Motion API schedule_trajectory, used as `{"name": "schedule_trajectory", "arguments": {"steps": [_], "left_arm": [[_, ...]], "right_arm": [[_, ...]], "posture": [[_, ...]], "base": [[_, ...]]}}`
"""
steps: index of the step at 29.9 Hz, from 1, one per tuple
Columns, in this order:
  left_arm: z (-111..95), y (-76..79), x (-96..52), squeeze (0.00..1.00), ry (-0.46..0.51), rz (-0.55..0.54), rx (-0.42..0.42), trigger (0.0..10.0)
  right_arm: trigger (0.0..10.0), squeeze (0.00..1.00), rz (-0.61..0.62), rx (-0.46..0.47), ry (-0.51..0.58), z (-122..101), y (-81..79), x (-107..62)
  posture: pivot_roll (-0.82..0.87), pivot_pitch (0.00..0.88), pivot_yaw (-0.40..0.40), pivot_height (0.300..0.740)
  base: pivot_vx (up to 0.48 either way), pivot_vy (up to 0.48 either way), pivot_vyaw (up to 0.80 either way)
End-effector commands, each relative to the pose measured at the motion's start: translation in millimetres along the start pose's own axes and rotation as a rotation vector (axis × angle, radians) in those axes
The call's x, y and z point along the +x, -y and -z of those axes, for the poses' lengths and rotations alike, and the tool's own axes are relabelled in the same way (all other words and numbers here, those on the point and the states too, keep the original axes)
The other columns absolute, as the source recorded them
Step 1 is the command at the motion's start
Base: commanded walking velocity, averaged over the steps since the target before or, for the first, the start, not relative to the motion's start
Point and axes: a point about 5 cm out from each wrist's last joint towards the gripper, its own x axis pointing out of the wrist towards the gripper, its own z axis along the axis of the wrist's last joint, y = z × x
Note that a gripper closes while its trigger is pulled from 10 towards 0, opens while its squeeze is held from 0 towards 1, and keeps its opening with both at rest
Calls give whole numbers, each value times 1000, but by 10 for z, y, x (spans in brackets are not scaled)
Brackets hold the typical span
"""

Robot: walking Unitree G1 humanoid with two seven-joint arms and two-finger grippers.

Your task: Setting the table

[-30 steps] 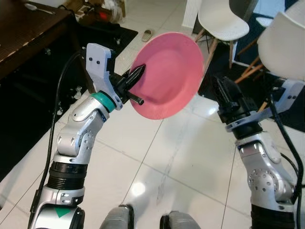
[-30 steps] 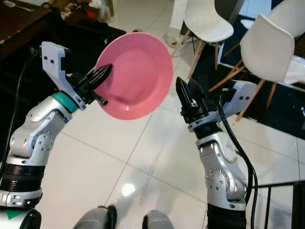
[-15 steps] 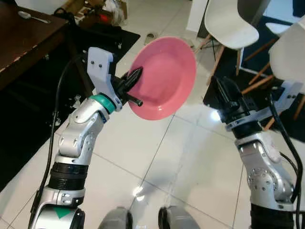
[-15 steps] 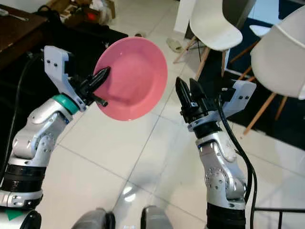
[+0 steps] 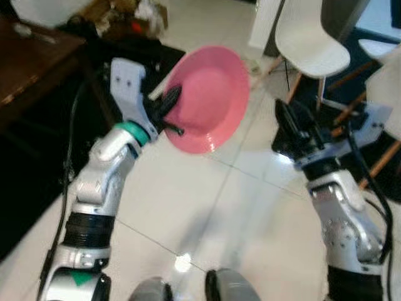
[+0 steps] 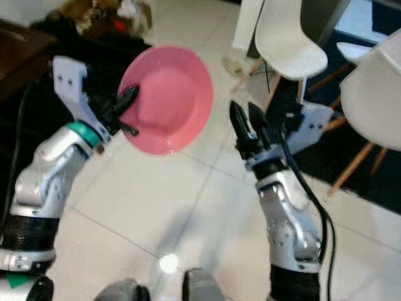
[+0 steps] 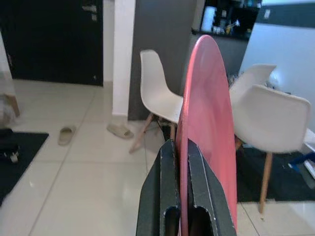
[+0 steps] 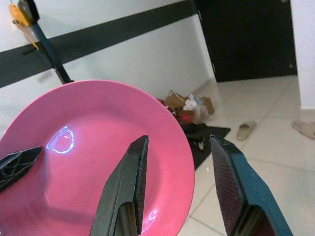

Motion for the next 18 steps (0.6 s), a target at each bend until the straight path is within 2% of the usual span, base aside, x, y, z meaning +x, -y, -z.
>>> {"name": "schedule_trajectory", "arguments": {"steps": [1,11,18], "left_arm": [[14,-62,-33,0,-5,-26,8,10000],[13,-72,-37,0,-1,-40,11,10000],[-59,-93,-38,0,34,-75,46,10000]], "right_arm": [[10000,0,-10,-6,-7,26,-22,8],[10000,0,-19,-19,-8,31,-31,15],[10000,0,-41,-36,-10,36,-57,18]], "posture": [[-33,21,29,740],[-29,15,27,740],[-30,18,29,740]], "base": [[480,0,0],[480,0,0],[480,0,788]]}}
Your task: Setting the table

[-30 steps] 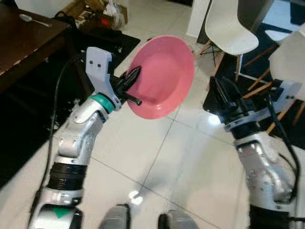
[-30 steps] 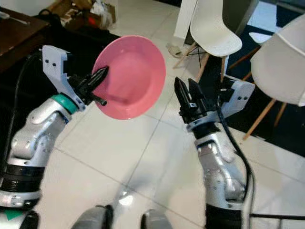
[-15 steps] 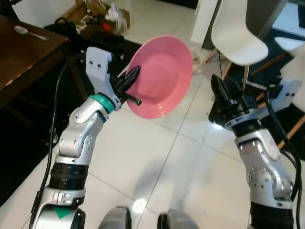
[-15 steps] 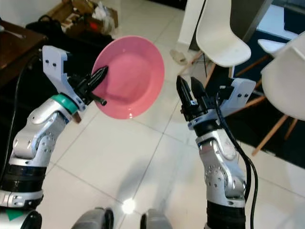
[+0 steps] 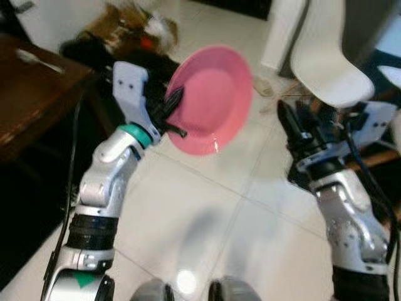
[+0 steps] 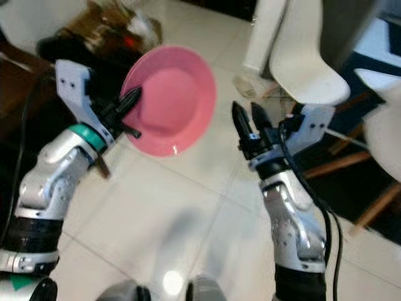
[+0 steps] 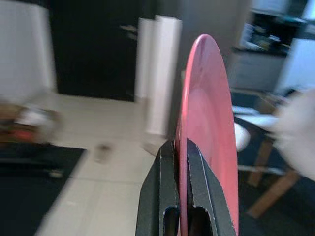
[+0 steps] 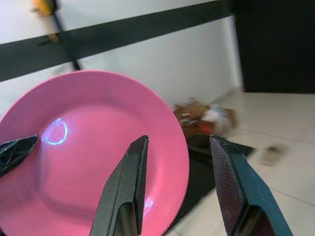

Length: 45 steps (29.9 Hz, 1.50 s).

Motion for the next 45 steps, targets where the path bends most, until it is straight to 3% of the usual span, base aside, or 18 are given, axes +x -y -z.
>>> {"name": "schedule_trajectory", "arguments": {"steps": [1,4,10,18,37,45], "left_arm": [[-49,-63,-25,0,17,-37,34,10000],[-88,-78,-29,0,34,-55,53,10000],[-313,-177,-74,0,118,-194,151,10000],[-348,-168,-77,0,132,-198,186,10000],[-351,-142,-23,0,133,-195,183,10000],[-316,-91,-69,0,109,-189,122,10000]], "right_arm": [[10000,0,-18,4,-12,35,-39,4],[10000,0,-20,2,-13,36,-42,5],[10000,0,-35,9,-20,55,-46,19],[10000,0,-38,14,-15,50,-40,53],[10000,0,-75,105,7,-9,-51,64],[10000,0,-93,114,-1,-9,-66,53]], "posture": [[-30,18,29,740],[-30,19,29,740],[-11,26,19,740],[-11,25,19,740],[-14,27,29,740],[-14,29,31,740]], "base": [[480,0,788],[480,0,794],[480,0,794],[480,0,789],[476,0,0],[210,0,0]]}}
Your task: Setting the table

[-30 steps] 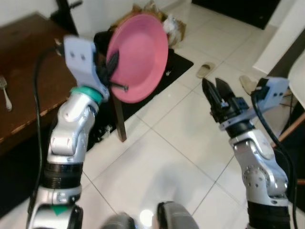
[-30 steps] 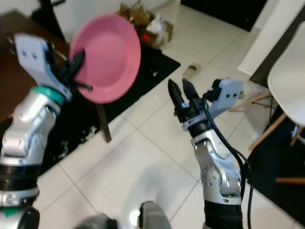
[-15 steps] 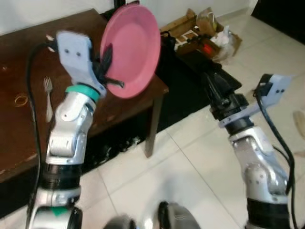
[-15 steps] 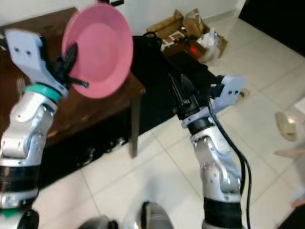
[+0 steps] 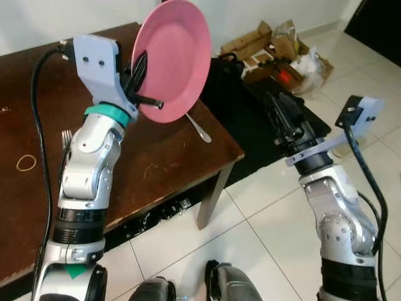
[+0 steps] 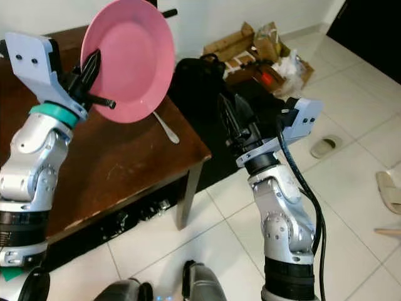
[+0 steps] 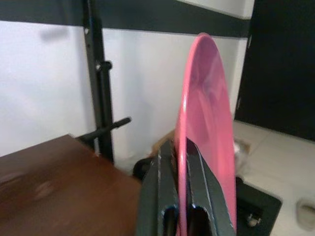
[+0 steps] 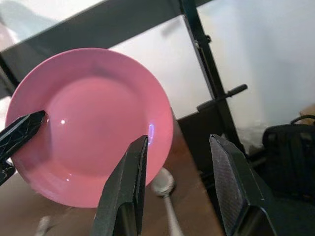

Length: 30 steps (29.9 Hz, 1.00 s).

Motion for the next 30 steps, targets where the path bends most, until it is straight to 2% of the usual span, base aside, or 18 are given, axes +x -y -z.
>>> {"name": "schedule_trajectory", "arguments": {"steps": [1,13,16,18,19,20,21,22,23,25,26,28,30], "left_arm": [[-2,-4,-59,0,-6,-1,-2,10000],[53,61,-129,0,-39,1,-21,10000],[74,-17,-130,0,-72,-49,-43,10000],[107,-150,-144,0,-113,-123,-97,10000],[107,-150,-144,0,-113,-123,-97,10000],[149,-240,-166,0,-155,-166,-182,10000],[149,-240,-166,0,-155,-166,-182,10000],[211,-339,-209,0,-209,-193,-314,10000],[211,-339,-209,0,-209,-193,-314,10000],[299,-521,-311,0,-272,-226,-486,10000],[299,-521,-311,0,-272,-226,-486,10000],[354,-731,-438,0,-318,-262,-537,10000],[376,-839,-532,0,-348,-268,-561,10000]], "right_arm": [[10000,0,-13,15,1,-5,-22,-15],[10000,0,-30,28,-6,15,-45,-14],[10000,0,-55,38,-12,23,-79,-14],[10000,0,-86,50,-24,40,-125,-19],[10000,0,-86,50,-24,40,-125,-19],[10000,0,-97,52,-33,62,-146,-20],[10000,0,-97,52,-33,62,-146,-20],[10000,0,-102,35,-58,115,-162,-2],[10000,0,-102,35,-58,115,-162,-2],[10000,0,-132,-13,-97,217,-225,70],[10000,0,-132,-13,-97,217,-225,70],[10000,0,-255,-63,-130,295,-395,180],[10000,0,-356,-43,-155,326,-512,242]], "posture": [[-14,29,31,740],[-3,31,30,740],[-1,33,31,740],[1,34,31,740],[1,34,31,740],[9,39,29,740],[9,39,29,740],[15,41,28,740],[15,41,28,740],[15,41,28,740],[15,41,28,740],[34,49,27,740],[59,53,18,740]], "base": [[0,0,0],[0,0,0],[0,0,0],[0,0,0],[0,0,0],[0,0,0],[0,0,0],[0,0,0],[0,0,0],[0,0,0],[0,0,0],[0,0,0],[0,0,0]]}}
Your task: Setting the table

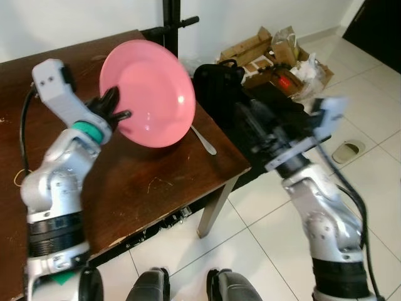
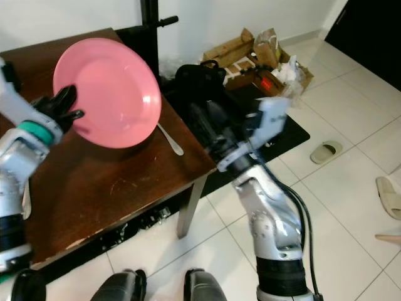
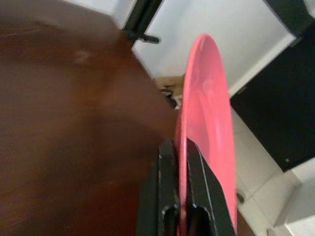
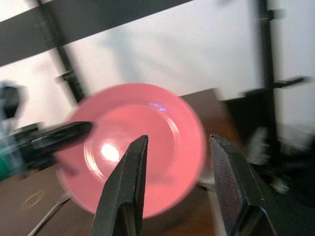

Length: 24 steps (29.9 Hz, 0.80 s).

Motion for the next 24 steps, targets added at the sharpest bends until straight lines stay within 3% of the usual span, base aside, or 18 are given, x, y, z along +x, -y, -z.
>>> {"name": "schedule_trajectory", "arguments": {"steps": [1,6,13,22,24], "left_arm": [[23,-117,-62,0,-33,-4,-43,10000],[162,-243,-221,0,-89,23,-108,10000],[319,-253,-253,0,-137,4,-168,10000],[308,-300,-244,0,-159,-51,-150,10000],[306,-322,-269,0,-199,-68,-85,10000]], "right_arm": [[10000,0,-94,14,-26,31,-81,70],[10000,0,-285,9,-123,106,-196,143],[10000,0,-354,-8,-200,200,-165,126],[10000,0,-491,-21,-284,264,-199,86],[10000,0,-540,-26,-295,254,-209,88]], "posture": [[59,53,18,740],[87,58,-7,740],[99,67,-21,740],[93,80,-13,740],[93,80,-13,740]], "base": [[0,0,0],[0,0,0],[0,0,0],[0,0,0],[0,0,0]]}}
